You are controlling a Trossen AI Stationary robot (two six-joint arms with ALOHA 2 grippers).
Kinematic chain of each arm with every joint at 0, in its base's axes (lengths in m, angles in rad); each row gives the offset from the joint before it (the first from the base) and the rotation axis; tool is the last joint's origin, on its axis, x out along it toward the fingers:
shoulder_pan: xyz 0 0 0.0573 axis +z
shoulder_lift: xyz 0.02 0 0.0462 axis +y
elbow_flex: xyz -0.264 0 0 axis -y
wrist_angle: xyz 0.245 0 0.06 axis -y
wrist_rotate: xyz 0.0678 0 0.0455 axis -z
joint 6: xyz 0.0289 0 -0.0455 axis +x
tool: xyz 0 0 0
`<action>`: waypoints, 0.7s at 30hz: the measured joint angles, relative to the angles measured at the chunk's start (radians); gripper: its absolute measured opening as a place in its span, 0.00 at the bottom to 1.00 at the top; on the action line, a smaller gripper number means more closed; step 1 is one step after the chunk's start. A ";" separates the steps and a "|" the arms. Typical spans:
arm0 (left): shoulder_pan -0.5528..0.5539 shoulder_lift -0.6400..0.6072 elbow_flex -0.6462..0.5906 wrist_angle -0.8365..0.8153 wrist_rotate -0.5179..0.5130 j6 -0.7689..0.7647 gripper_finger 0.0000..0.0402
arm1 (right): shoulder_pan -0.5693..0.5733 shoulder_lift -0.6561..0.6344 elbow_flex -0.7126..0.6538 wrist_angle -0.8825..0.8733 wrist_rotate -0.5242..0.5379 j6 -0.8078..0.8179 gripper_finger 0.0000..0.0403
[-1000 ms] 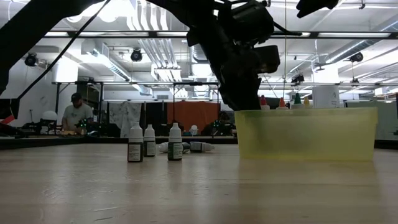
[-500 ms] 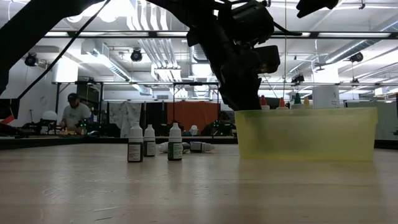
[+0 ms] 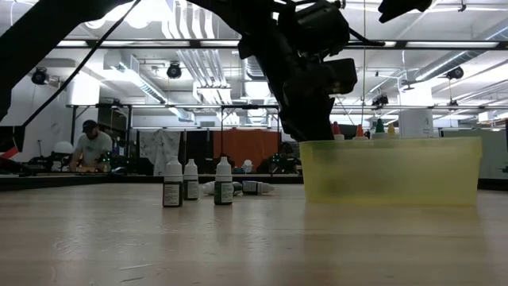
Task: Pick & Place food coloring
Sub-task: Put the small pink food coloring bottle into the yellow bin, then put the small red food coloring bottle into the yellow bin
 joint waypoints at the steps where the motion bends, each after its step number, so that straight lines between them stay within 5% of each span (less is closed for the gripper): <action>1: 0.000 0.000 0.000 0.000 0.000 0.000 0.29 | 0.000 0.000 0.000 0.000 0.000 0.000 0.50; 7: 0.000 -0.001 0.030 -0.055 0.000 -0.001 0.29 | 0.000 0.000 0.000 0.000 0.000 0.000 0.50; 21: 0.007 -0.003 0.353 -0.362 -0.034 0.020 0.29 | 0.000 -0.002 0.000 0.000 -0.001 -0.004 0.50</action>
